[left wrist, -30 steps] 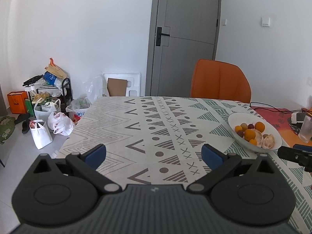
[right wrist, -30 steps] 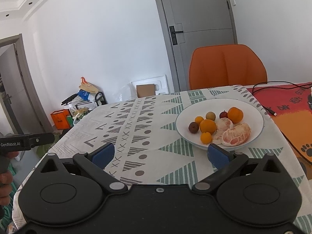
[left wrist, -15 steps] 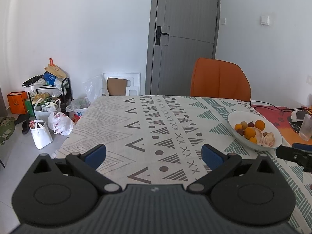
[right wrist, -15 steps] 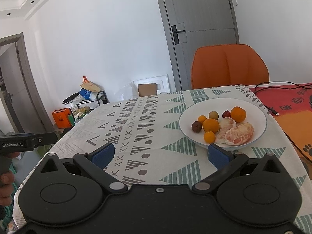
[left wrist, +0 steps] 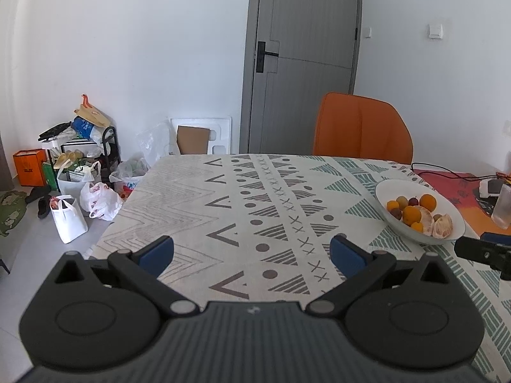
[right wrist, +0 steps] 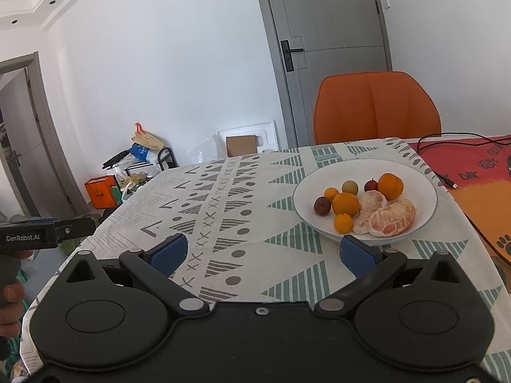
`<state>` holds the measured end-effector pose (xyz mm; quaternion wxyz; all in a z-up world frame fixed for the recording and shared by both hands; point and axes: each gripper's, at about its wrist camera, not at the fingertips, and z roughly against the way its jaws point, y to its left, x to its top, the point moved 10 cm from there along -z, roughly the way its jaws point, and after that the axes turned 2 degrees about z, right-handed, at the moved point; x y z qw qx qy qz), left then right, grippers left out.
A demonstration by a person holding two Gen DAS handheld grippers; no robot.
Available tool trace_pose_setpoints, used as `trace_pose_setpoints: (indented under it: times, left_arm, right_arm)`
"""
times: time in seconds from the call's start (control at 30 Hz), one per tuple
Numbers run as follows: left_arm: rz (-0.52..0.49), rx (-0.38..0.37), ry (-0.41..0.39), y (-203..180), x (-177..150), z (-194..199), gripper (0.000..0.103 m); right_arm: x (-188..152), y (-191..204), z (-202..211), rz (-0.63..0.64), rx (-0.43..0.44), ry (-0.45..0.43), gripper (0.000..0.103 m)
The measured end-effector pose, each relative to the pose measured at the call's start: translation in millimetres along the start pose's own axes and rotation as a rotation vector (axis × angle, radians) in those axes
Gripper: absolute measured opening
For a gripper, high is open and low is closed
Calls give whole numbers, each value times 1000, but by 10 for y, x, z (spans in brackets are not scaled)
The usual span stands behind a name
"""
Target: Organize fruits
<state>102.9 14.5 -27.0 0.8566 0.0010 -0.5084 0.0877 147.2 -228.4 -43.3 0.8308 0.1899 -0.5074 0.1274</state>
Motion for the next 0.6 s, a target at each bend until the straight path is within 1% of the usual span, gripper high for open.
trace_pose_setpoints:
  times: [0.43,0.6]
  left_arm:
    - [-26,-2,2,-63,-43,-22,103]
    - [-33,-8,2,-89,-43,-16,103]
  right_arm:
    - [21,-14,6,4,0,1,103]
    - [17,30,10,22,18,6,103]
